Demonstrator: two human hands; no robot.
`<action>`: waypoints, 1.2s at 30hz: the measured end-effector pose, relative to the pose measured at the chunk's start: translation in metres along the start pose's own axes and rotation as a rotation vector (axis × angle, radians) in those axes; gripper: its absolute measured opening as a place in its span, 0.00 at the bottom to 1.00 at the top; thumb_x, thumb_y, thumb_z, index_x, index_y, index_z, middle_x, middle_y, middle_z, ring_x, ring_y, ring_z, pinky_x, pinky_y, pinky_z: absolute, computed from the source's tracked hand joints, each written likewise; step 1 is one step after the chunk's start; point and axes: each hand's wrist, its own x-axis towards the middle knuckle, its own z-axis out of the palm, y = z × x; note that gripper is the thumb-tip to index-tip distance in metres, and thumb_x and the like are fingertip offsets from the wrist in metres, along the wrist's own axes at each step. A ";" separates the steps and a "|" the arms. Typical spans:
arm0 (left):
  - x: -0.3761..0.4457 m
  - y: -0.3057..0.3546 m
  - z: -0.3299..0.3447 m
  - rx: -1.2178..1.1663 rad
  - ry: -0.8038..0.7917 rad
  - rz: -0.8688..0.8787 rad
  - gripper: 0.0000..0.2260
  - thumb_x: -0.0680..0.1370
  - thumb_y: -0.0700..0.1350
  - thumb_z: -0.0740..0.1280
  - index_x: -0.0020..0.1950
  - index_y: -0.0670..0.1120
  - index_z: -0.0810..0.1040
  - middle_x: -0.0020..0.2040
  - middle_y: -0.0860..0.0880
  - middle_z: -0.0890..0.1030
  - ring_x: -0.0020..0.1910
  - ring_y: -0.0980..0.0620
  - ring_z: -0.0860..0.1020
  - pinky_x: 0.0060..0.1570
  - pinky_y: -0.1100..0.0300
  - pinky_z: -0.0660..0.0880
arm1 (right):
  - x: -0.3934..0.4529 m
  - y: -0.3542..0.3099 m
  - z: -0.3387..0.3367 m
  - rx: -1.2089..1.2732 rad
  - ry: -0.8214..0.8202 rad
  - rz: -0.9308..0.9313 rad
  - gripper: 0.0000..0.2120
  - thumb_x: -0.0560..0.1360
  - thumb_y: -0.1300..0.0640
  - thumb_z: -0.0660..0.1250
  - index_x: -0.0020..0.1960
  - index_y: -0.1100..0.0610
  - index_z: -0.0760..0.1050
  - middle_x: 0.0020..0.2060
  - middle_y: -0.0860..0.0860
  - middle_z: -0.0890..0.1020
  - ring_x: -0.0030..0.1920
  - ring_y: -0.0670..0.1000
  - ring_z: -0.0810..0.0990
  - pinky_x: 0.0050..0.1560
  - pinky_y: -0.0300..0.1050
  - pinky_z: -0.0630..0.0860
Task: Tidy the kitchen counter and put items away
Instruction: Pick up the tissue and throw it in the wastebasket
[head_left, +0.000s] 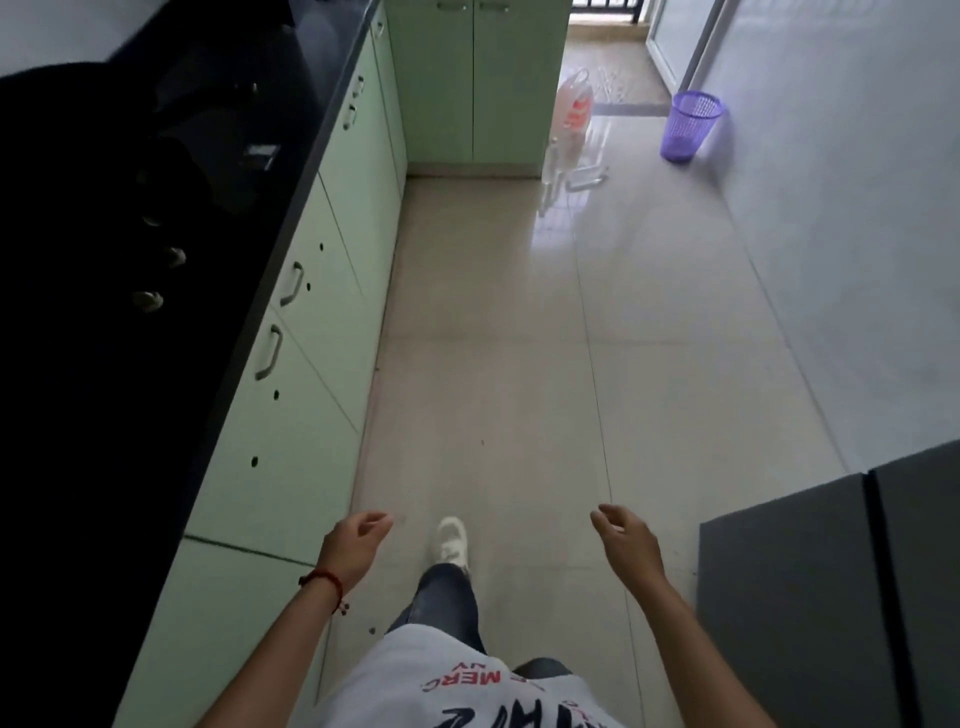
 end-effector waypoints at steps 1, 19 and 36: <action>0.015 0.005 0.000 0.002 0.007 -0.021 0.11 0.75 0.44 0.66 0.52 0.39 0.79 0.51 0.38 0.82 0.51 0.42 0.79 0.54 0.52 0.73 | 0.017 -0.013 -0.001 0.000 -0.004 -0.008 0.16 0.76 0.55 0.62 0.61 0.61 0.74 0.59 0.58 0.79 0.60 0.56 0.76 0.55 0.43 0.70; 0.310 0.304 0.007 -0.149 -0.065 -0.045 0.10 0.77 0.46 0.62 0.36 0.48 0.74 0.40 0.45 0.78 0.42 0.48 0.76 0.43 0.59 0.69 | 0.301 -0.200 -0.063 0.033 0.005 0.051 0.16 0.77 0.55 0.61 0.61 0.60 0.73 0.58 0.57 0.80 0.53 0.53 0.76 0.50 0.40 0.66; 0.477 0.478 0.042 -0.393 0.151 -0.201 0.07 0.78 0.44 0.60 0.48 0.41 0.75 0.45 0.42 0.78 0.45 0.46 0.76 0.35 0.60 0.68 | 0.616 -0.404 -0.147 -0.085 -0.180 -0.081 0.15 0.76 0.54 0.63 0.60 0.59 0.75 0.54 0.58 0.81 0.54 0.56 0.79 0.50 0.41 0.67</action>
